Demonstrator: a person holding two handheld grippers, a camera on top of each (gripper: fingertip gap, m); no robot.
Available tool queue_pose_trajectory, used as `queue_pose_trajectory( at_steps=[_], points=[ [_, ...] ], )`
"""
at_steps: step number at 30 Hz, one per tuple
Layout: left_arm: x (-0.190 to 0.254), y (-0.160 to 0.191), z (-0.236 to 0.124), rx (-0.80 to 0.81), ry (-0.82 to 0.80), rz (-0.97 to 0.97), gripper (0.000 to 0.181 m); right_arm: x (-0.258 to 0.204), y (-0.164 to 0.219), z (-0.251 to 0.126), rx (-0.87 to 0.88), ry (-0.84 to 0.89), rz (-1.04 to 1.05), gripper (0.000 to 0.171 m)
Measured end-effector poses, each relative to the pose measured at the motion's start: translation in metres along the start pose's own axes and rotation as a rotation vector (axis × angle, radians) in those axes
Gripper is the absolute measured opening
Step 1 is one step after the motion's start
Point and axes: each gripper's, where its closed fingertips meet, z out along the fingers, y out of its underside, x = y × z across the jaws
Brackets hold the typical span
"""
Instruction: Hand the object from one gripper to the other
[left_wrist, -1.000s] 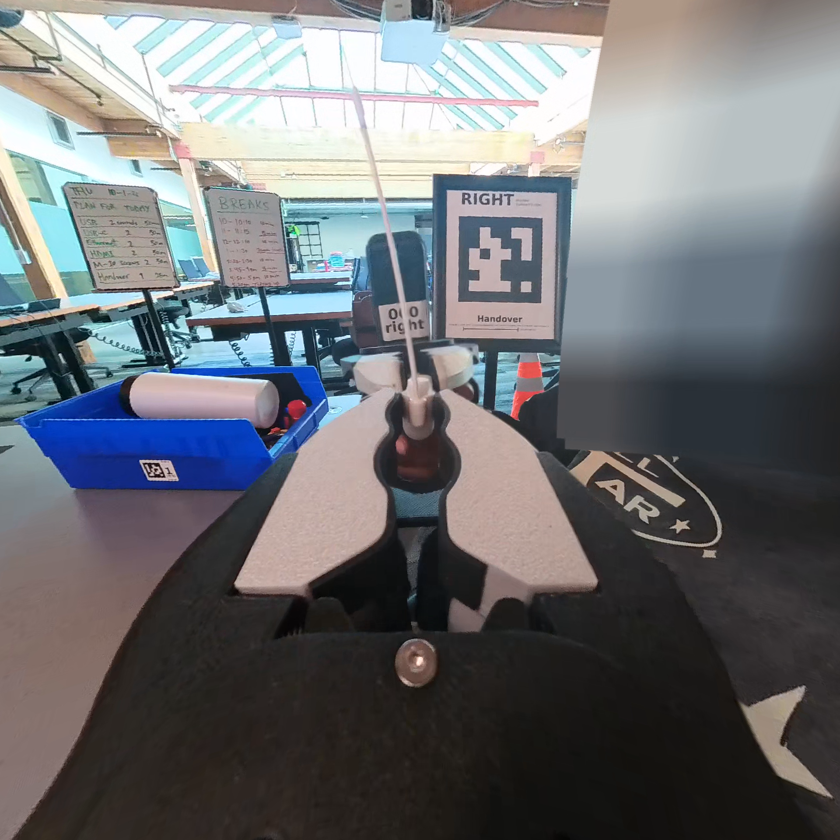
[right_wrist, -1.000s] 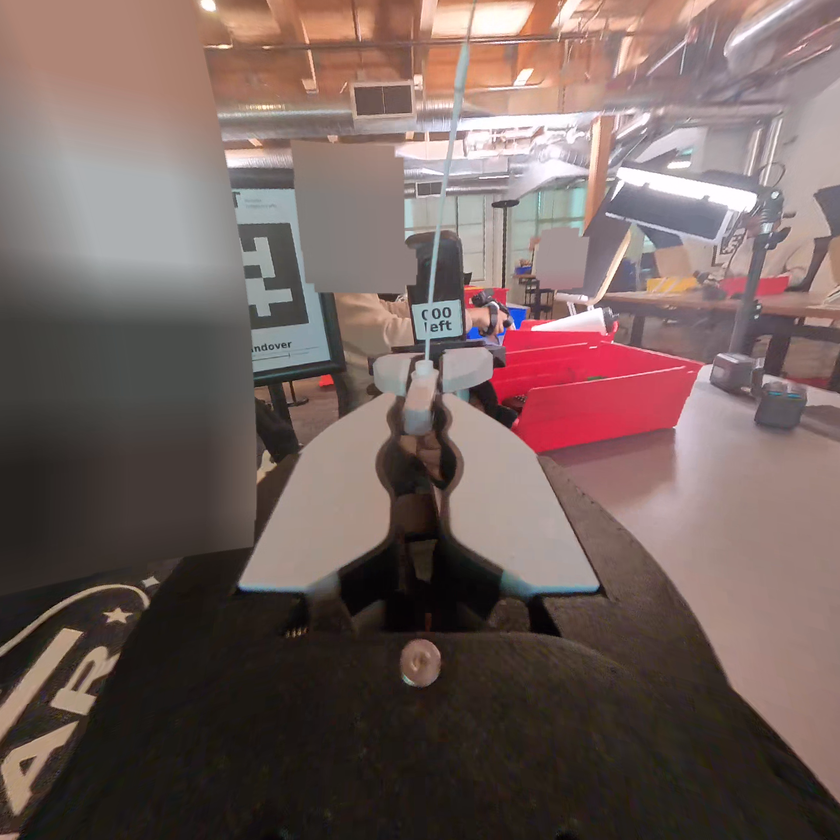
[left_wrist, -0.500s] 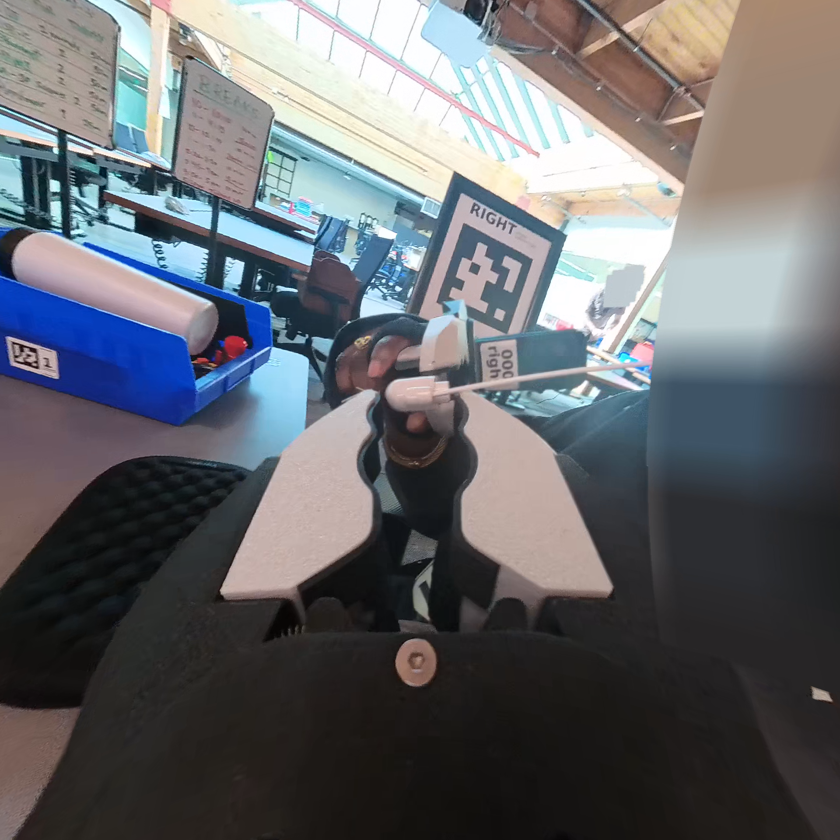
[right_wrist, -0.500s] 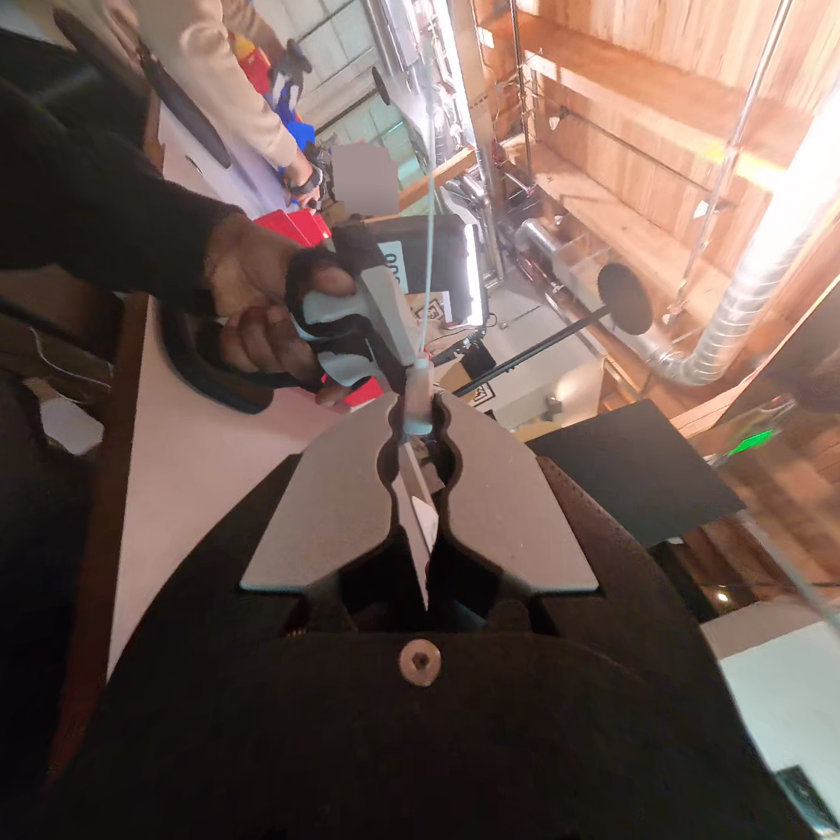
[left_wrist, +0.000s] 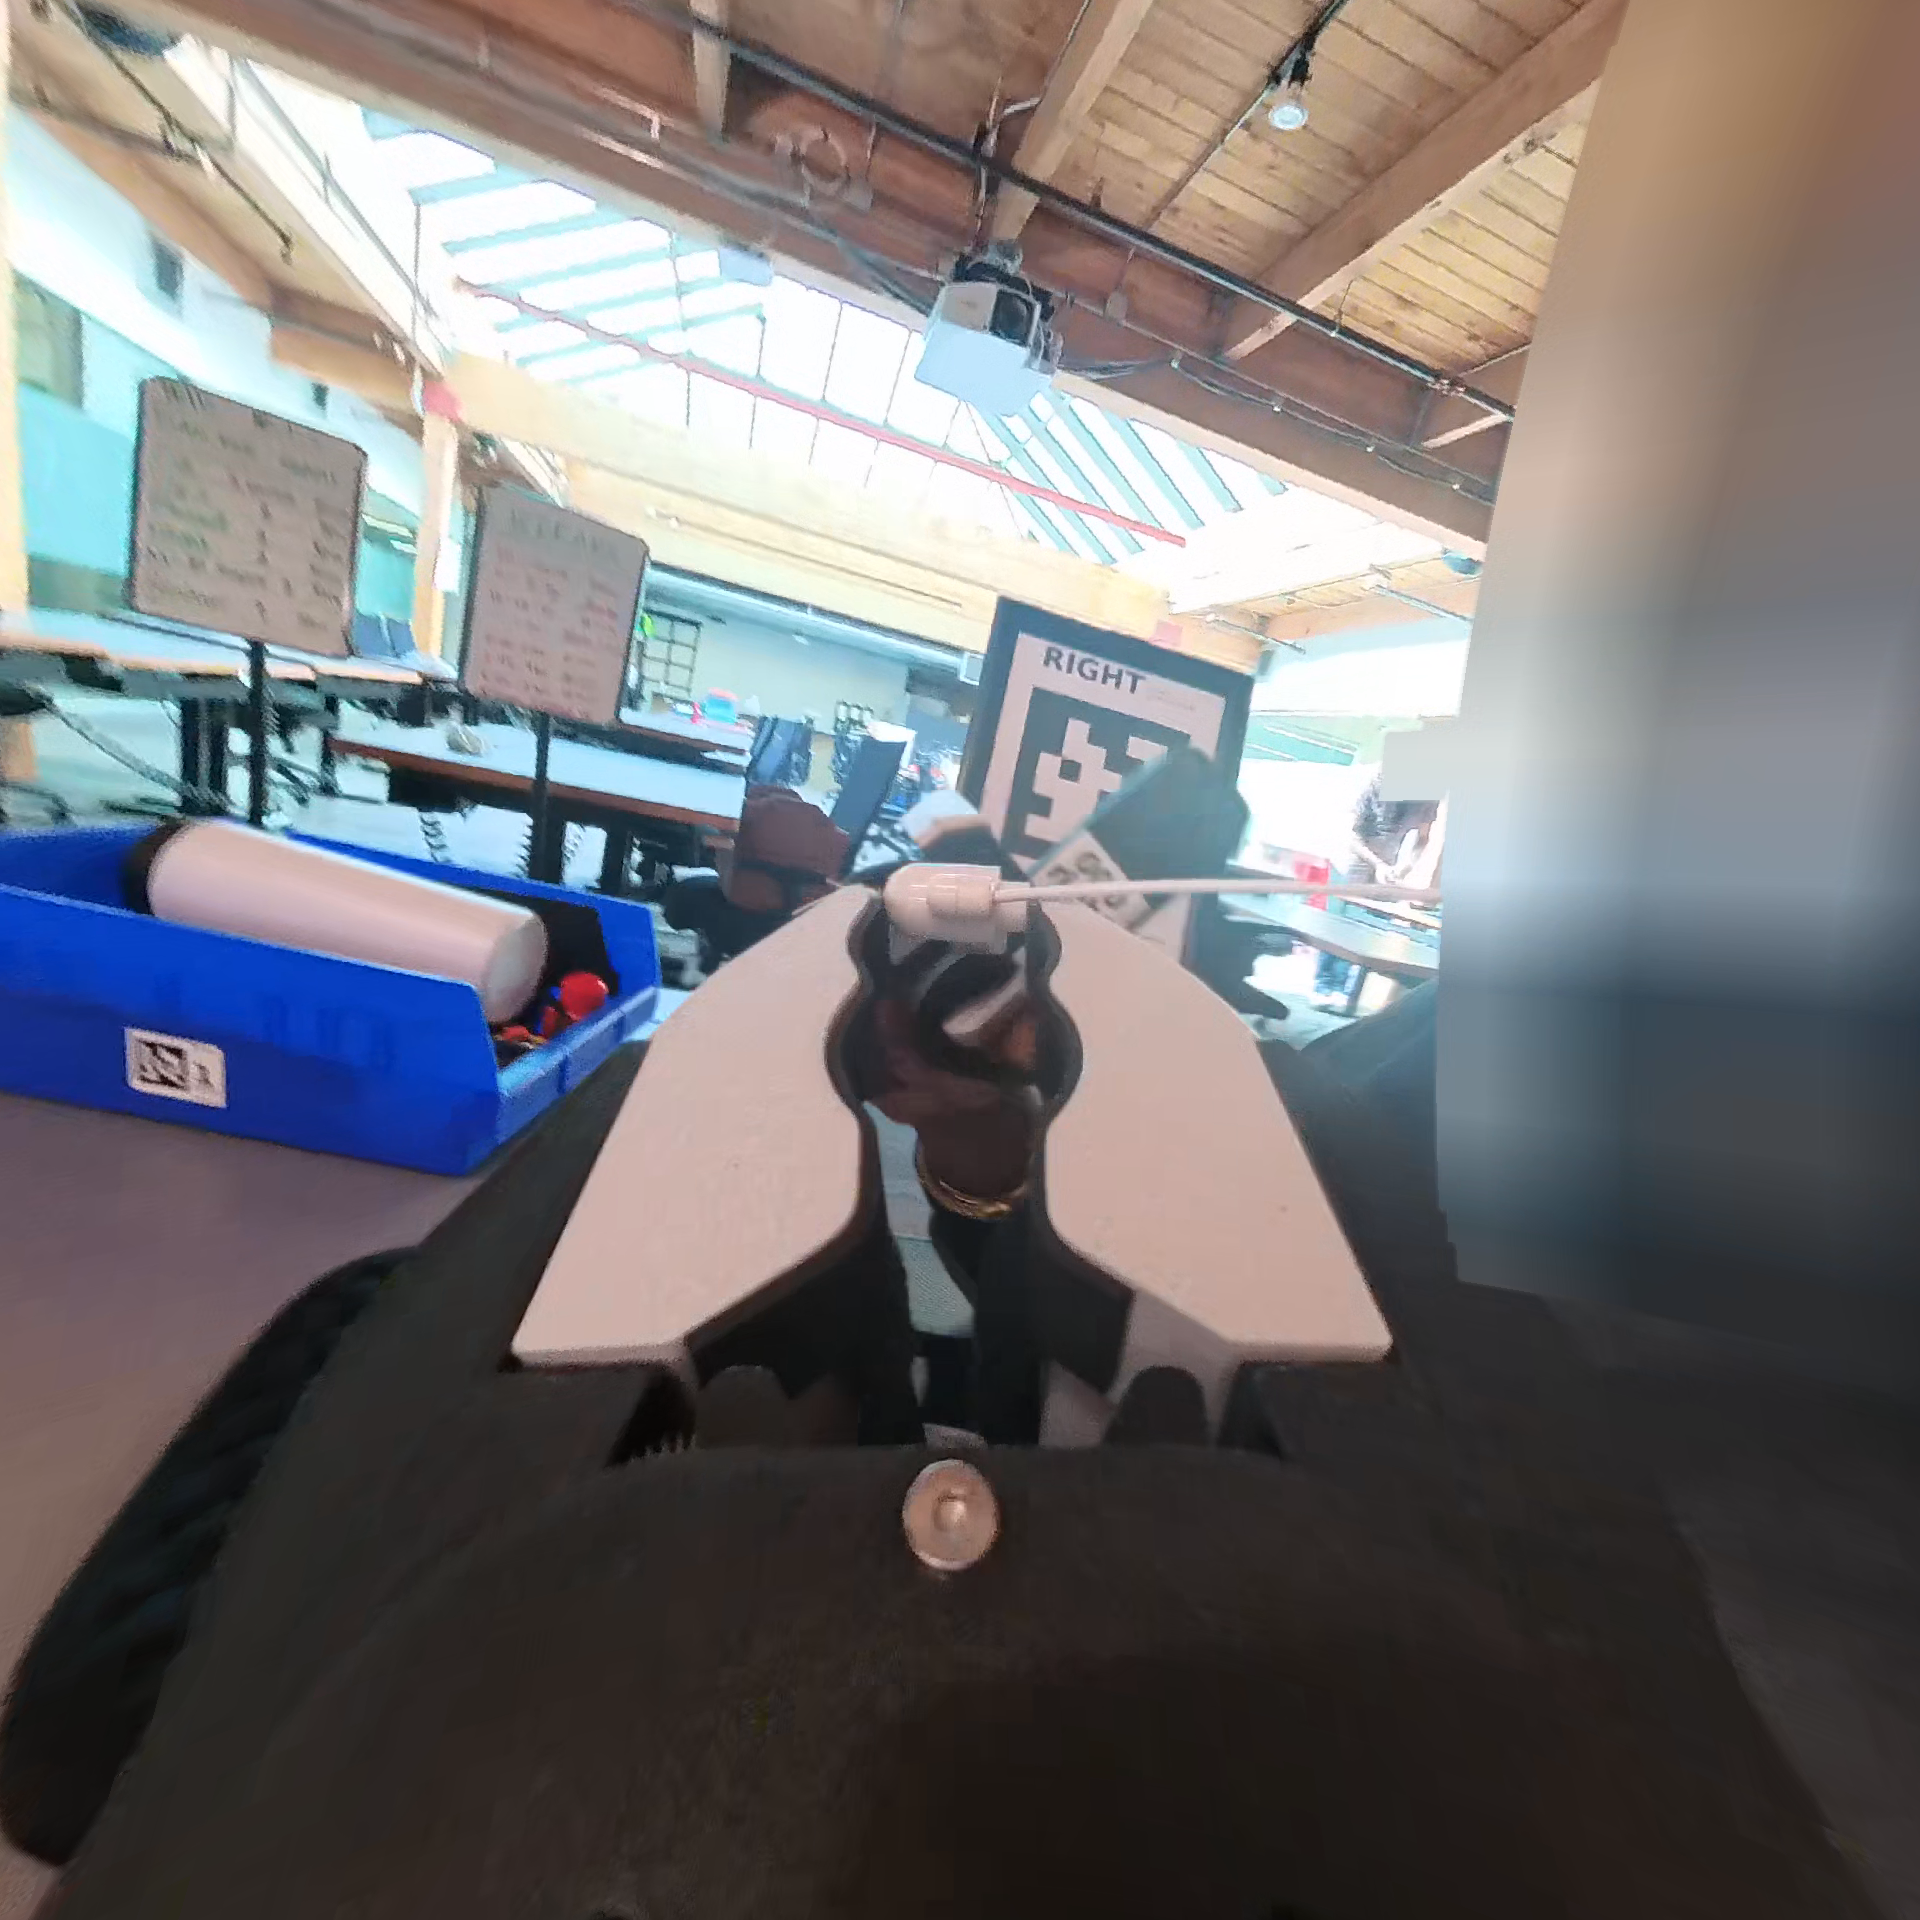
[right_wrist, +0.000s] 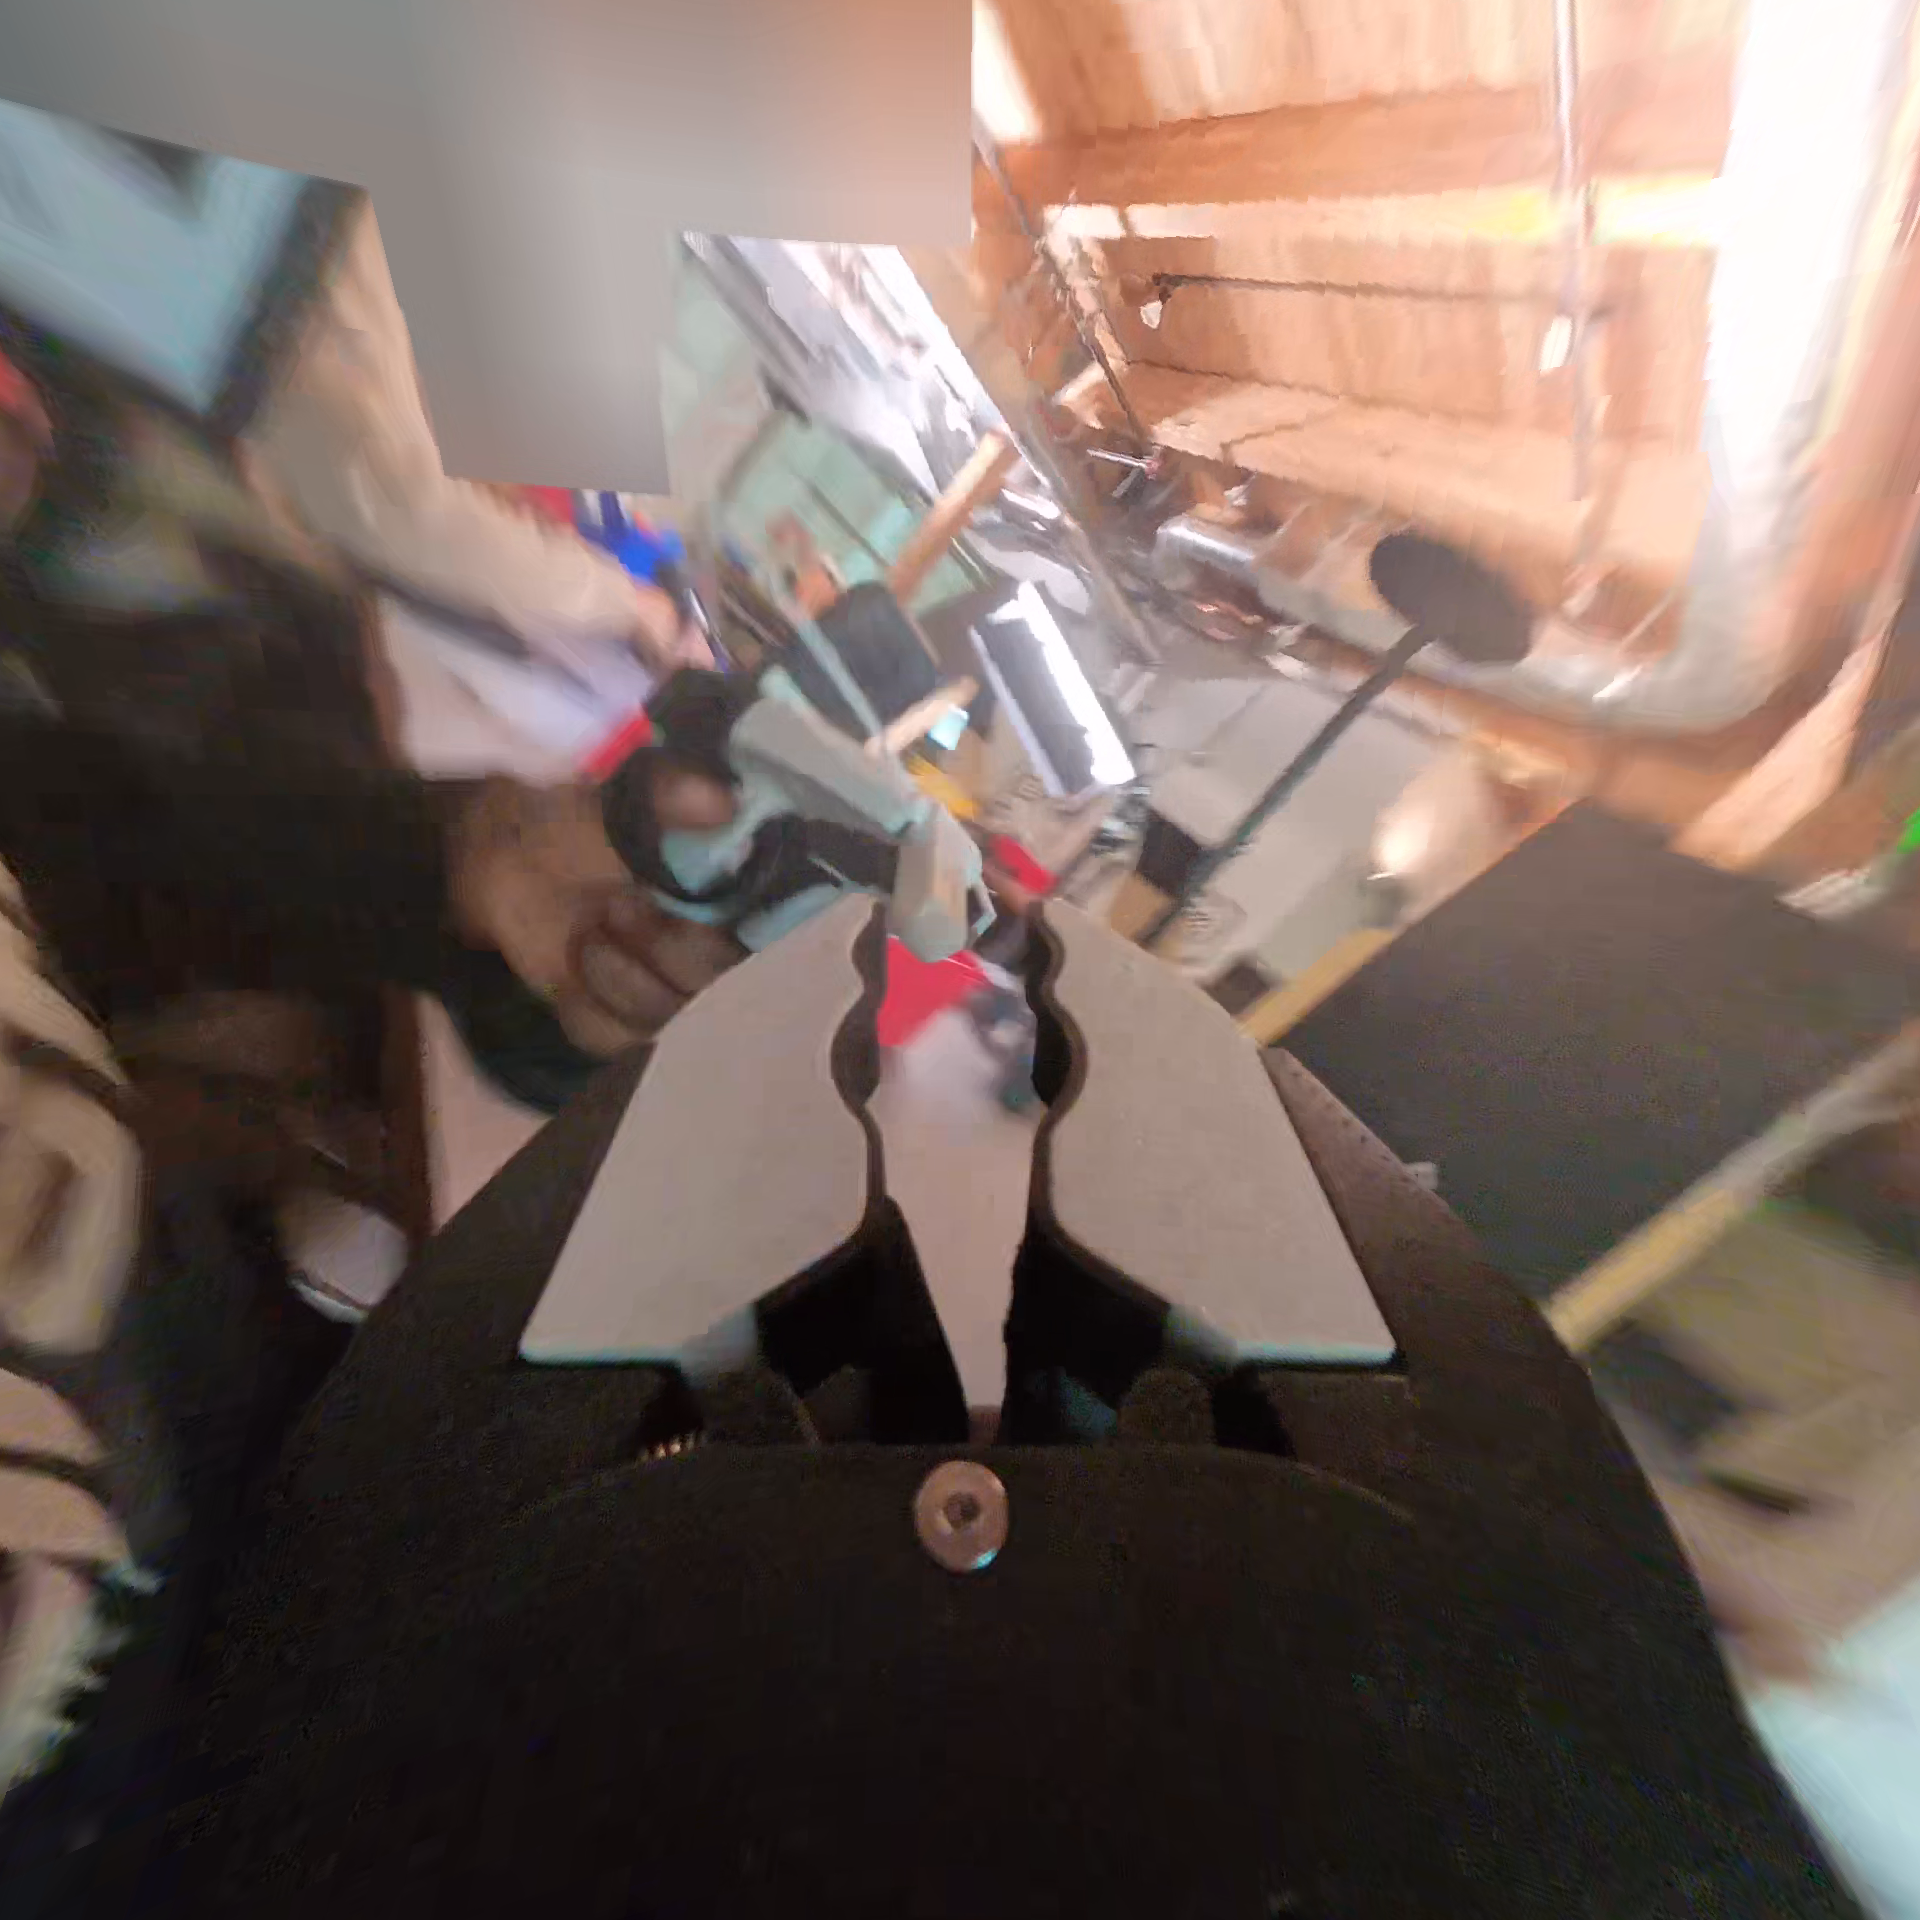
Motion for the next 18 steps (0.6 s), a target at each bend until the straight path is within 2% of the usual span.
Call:
queue_pose_trajectory(
  at_steps=[1, 4, 8, 11, 14, 16, 18],
  points=[
    [0.000, -0.003, -0.002, 0.009, -0.012, 0.037, 0.025, 0.004, -0.003, -0.001, 0.044, -0.032, 0.191, 0.029],
    [0.001, -0.007, -0.003, 0.019, -0.037, 0.117, 0.025, 0.004, -0.001, 0.002, 0.089, -0.176, 0.654, 0.037],
    [0.001, -0.002, -0.001, -0.016, -0.054, 0.170, 0.025, -0.007, 0.002, 0.007, 0.098, -0.256, 0.824, 0.033],
    [0.003, 0.003, 0.002, -0.038, -0.050, 0.187, 0.025, -0.009, 0.003, 0.009, 0.098, -0.246, 0.830, 0.015],
    [0.003, 0.006, 0.002, -0.069, -0.054, 0.197, 0.029, -0.010, 0.006, 0.008, 0.069, -0.235, 0.722, 0.014],
    [0.005, 0.015, 0.000, -0.158, -0.027, 0.170, 0.031, -0.007, 0.002, 0.005, 0.092, -0.205, 0.621, 0.014],
    [-0.001, 0.024, -0.008, -0.262, -0.038, 0.118, 0.036, 0.000, -0.002, 0.000, 0.108, -0.137, 0.428, 0.014]
  ],
)
